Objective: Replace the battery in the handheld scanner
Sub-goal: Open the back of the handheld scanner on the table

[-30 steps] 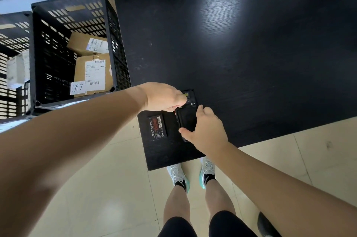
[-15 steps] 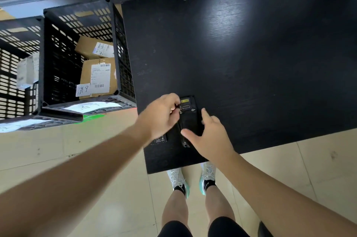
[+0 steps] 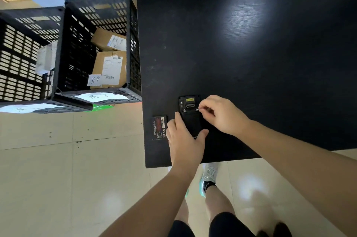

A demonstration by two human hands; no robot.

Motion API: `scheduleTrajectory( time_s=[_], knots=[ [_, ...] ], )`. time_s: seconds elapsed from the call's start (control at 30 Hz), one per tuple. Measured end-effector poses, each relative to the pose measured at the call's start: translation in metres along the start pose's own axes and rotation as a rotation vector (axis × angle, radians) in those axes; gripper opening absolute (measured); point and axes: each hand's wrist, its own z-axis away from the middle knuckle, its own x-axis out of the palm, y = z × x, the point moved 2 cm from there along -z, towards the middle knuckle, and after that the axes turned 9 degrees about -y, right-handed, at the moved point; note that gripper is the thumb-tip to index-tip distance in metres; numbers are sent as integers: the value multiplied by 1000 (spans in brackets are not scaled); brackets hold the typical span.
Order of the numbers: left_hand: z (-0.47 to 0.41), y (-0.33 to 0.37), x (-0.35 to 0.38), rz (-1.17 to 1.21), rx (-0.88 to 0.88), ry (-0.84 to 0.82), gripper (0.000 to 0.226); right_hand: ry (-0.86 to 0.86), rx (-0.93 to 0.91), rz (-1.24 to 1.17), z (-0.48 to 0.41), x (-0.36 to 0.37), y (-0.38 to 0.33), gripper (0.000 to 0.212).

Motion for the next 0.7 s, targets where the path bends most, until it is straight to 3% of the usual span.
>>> scheduleTrajectory(
  time_s=[0.7],
  knots=[
    [-1, 0, 3, -1, -50, 57, 99, -228, -307, 332, -27, -18, 10, 10]
  ],
)
